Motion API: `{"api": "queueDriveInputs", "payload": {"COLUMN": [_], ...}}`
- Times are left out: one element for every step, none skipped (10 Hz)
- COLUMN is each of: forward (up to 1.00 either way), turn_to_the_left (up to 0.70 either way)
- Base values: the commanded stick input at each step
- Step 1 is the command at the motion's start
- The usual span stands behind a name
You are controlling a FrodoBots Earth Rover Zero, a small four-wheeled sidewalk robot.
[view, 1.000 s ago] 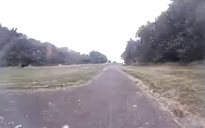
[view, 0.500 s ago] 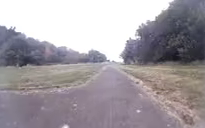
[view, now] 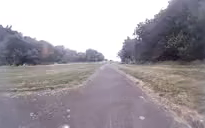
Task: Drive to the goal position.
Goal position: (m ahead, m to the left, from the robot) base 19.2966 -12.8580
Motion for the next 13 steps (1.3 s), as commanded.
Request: {"api": "queueDriveInputs", "payload": {"forward": [0.45,0.45,0.45,0.45,0.45,0.45,0.45,0.45,0.45,0.45,0.45,0.45,0.45], "turn_to_the_left": [0.0,0.0,0.0,0.0,-0.27,-0.27,-0.27,-0.27,-0.27,-0.22,-0.11,0.0,0.0]}}
